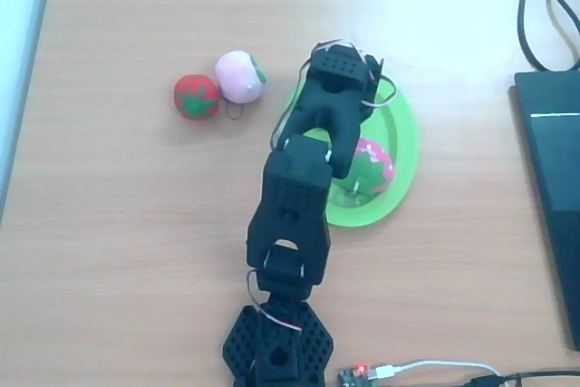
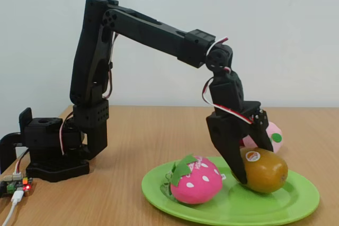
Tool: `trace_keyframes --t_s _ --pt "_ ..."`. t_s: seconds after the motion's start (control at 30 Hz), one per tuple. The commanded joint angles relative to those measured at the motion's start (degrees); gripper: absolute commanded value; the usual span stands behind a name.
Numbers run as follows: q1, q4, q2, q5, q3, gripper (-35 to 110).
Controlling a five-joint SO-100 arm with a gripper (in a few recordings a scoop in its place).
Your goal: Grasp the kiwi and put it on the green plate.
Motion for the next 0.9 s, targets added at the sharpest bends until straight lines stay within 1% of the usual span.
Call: trace_keyframes --t_s 0.0,0.27,0.77,0.87 --pt "0.79 0.53 2.81 -0.53 0.00 28" --pt "0.88 0.70 4.31 -0.09 0.70 38" --pt "1.93 2.29 7.73 -0.88 2.90 42" --pt "2.20 2.46 8.17 -0.88 3.69 45"
